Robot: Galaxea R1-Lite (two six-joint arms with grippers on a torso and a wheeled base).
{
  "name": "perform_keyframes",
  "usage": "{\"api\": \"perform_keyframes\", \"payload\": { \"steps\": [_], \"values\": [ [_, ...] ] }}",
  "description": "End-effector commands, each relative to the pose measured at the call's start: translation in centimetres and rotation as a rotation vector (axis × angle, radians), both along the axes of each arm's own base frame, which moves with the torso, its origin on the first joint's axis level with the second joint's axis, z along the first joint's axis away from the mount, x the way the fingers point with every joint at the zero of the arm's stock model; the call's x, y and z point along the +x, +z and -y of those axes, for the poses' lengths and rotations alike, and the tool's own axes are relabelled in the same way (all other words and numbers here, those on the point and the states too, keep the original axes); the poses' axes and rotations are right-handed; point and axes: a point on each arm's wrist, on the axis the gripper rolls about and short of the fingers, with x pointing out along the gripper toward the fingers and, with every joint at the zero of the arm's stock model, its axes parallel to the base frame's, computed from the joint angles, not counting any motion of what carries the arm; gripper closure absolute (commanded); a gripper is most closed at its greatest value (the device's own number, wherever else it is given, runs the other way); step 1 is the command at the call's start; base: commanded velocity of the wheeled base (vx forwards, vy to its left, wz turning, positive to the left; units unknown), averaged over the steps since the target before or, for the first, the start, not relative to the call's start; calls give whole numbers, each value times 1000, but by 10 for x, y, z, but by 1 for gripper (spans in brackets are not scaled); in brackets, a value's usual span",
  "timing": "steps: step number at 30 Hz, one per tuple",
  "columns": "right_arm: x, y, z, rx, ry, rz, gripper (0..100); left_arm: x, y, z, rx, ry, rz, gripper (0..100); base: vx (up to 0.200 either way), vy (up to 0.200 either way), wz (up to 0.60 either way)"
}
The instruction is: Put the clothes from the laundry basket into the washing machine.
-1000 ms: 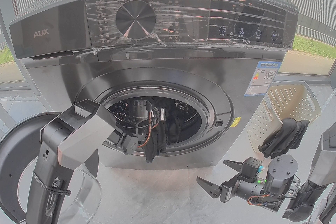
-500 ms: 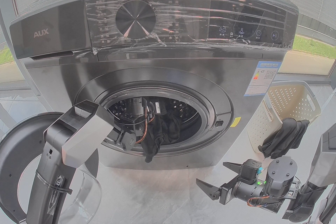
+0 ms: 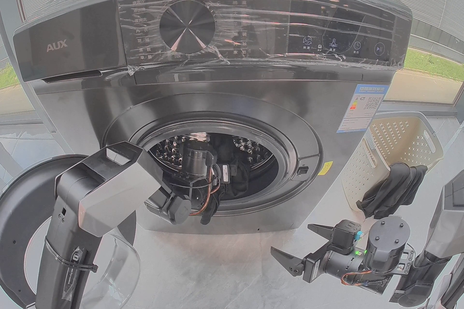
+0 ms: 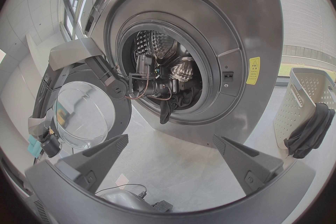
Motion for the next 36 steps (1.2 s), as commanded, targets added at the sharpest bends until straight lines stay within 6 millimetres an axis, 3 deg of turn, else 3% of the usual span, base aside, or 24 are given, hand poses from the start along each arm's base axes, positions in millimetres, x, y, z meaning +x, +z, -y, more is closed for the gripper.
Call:
{"api": "perform_keyframes", "payload": {
  "steps": [1,10,11,17,29,36],
  "values": [
    [0,-2,0,-5,2,-6,0,-19,-10,4,46,-38,-74,0,0,0,0],
    [-1,-2,-1,-5,5,-6,0,-21,-23,3,69,-40,-112,0,0,0,0],
    [-1,-1,-1,-3,6,-4,0,-22,-25,3,74,-41,-122,100,0,0,0],
    [-1,-1,-1,-4,6,-5,0,-18,-21,4,59,-38,-96,100,0,0,0],
    [-1,-3,-2,-8,11,-8,0,22,35,0,-80,33,162,100,0,0,0],
    [-3,-4,-1,-13,14,-13,0,25,29,-3,-75,47,161,100,0,0,0]
  ]
}}
